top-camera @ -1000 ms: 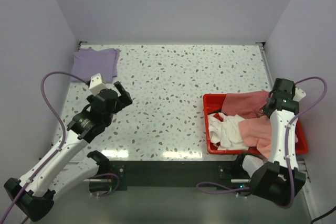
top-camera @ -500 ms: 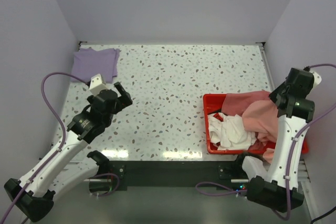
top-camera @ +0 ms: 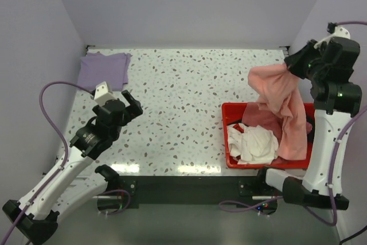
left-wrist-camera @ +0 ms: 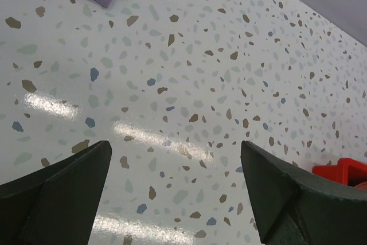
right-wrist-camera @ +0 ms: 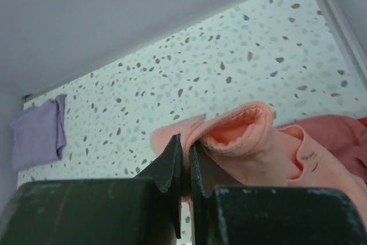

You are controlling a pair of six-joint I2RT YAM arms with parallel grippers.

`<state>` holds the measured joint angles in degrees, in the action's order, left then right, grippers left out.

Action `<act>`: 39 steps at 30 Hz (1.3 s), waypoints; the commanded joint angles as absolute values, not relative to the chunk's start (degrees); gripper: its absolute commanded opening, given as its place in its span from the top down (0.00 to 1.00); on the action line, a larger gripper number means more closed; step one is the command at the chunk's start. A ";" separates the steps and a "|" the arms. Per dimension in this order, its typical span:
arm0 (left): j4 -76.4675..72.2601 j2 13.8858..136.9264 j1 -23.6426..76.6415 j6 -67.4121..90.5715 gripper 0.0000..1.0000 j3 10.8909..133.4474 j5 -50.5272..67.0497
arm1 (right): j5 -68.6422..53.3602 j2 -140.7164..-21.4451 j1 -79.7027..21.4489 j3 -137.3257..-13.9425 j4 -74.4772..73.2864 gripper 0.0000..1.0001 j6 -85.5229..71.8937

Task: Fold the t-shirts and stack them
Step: Grab the tshirt from the pile, then move the tshirt to the center of the board

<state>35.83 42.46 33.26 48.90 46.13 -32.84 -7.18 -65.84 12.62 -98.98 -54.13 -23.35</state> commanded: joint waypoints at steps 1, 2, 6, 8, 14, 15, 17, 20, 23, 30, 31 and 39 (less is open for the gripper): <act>36.48 41.58 33.40 49.83 0.00 46.32 -34.28 | -6.96 -71.35 -1.16 -108.52 -49.83 1.00 -20.84; 36.56 41.22 33.40 49.83 0.00 46.23 -34.10 | -5.90 -74.59 -3.67 -112.20 -49.75 1.00 -20.57; 38.66 40.08 33.40 50.80 0.00 46.76 -34.54 | -5.63 -83.29 -12.20 -121.17 -47.29 1.00 -19.52; 40.42 39.46 33.31 51.33 0.00 47.63 -34.98 | -5.19 -86.47 -16.95 -125.04 -45.18 1.00 -18.90; 44.29 37.18 33.31 52.82 0.00 49.13 -36.12 | -0.18 -96.32 -31.89 -127.36 -41.49 1.00 -16.61; 44.56 36.92 33.31 53.00 0.00 49.13 -35.95 | 1.56 -97.46 -33.47 -126.83 -41.31 1.00 -16.61; 45.43 36.12 33.40 53.00 0.00 49.31 -35.86 | 5.35 -99.84 -37.69 -123.77 -39.73 1.00 -17.57; 47.36 35.42 33.31 53.79 0.00 49.75 -36.21 | 7.90 -102.74 -42.00 -119.64 -36.04 1.00 -18.10; 48.51 34.98 33.31 54.67 0.00 49.75 -36.30 | 11.68 -107.57 -45.43 -119.61 -36.82 1.00 -19.07; 47.99 36.47 33.31 55.55 0.00 47.56 -35.16 | 8.60 -113.64 -49.22 -112.61 -37.09 1.00 -19.34; 47.90 36.91 33.31 55.55 0.00 47.55 -35.07 | 8.61 -113.64 -49.22 -112.59 -37.26 1.00 -19.34; 46.06 43.58 33.31 55.98 0.00 45.44 -34.89 | 18.28 -106.54 -45.02 -98.54 -37.88 0.83 -18.11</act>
<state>47.62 41.47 33.26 54.54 46.39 -34.50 13.26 -113.56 -48.16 -101.38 -39.07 -18.61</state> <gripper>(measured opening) 0.997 0.076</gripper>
